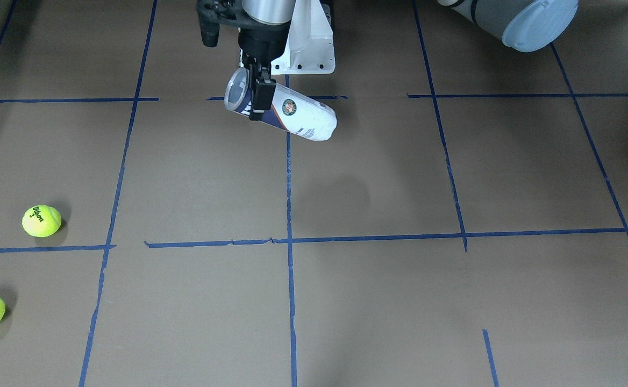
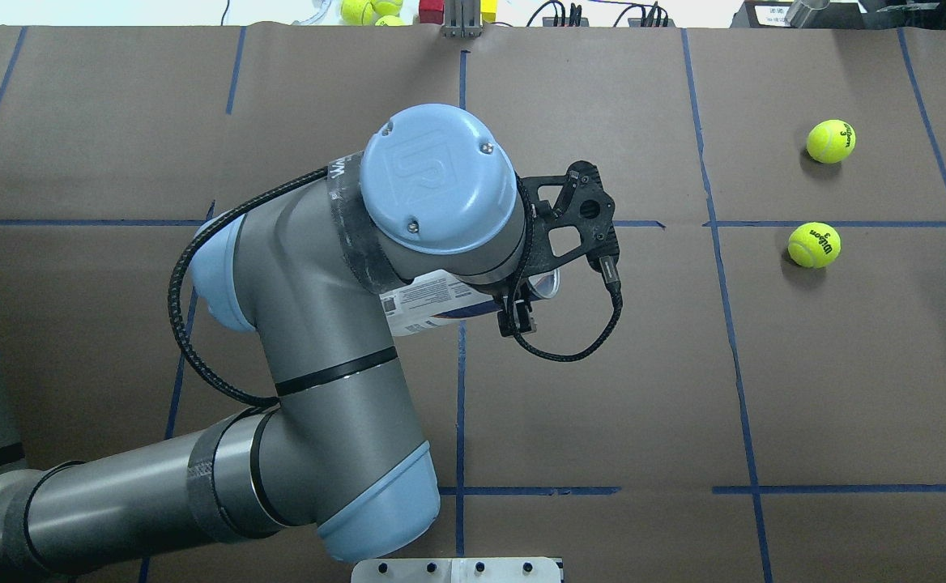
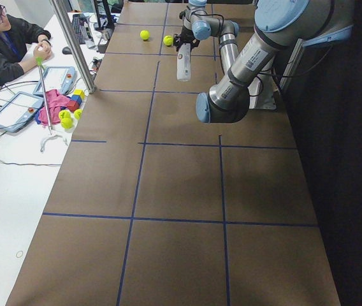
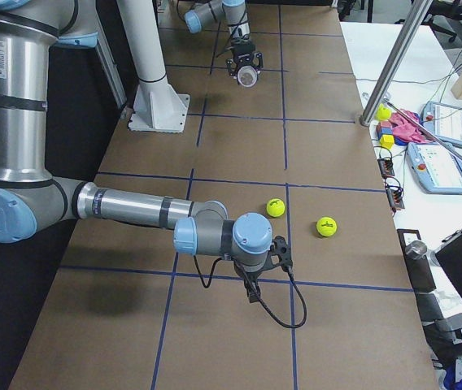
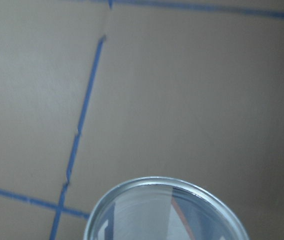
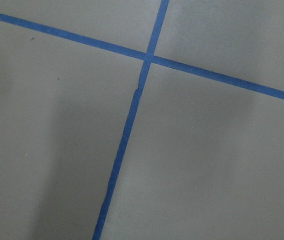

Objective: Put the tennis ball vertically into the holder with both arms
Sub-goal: 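Lift the can with the left gripper and turn it upright, open end up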

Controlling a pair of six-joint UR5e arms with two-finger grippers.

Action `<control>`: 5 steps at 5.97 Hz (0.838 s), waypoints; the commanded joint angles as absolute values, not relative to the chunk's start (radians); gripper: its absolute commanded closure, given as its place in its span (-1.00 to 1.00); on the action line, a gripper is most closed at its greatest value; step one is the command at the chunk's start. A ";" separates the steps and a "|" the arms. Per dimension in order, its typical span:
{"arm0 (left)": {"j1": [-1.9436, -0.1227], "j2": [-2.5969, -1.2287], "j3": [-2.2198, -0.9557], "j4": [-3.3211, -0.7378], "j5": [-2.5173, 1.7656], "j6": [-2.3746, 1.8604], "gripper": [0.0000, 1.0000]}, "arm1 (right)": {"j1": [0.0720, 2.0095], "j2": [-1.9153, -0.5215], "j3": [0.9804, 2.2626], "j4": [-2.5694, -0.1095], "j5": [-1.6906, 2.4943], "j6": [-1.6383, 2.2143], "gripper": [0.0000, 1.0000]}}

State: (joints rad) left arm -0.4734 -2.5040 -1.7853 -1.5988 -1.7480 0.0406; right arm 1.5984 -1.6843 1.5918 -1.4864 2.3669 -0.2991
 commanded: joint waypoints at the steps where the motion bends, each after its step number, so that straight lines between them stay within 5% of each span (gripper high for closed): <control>1: -0.479 -2.398 -1.784 -1.965 -1.750 -0.027 -0.45 | 1.598 -1.684 1.591 -1.486 2.367 -0.299 -1.00; 5: -0.486 -2.257 -1.680 -2.683 -1.682 -0.207 -0.49 | 1.598 -1.684 1.591 -1.486 2.367 -0.299 -1.00</control>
State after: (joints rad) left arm -0.4853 -2.2648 -1.7249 -2.5448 -1.7182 -0.1789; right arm 1.5984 -1.6843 1.5915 -1.4864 2.3669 -0.2980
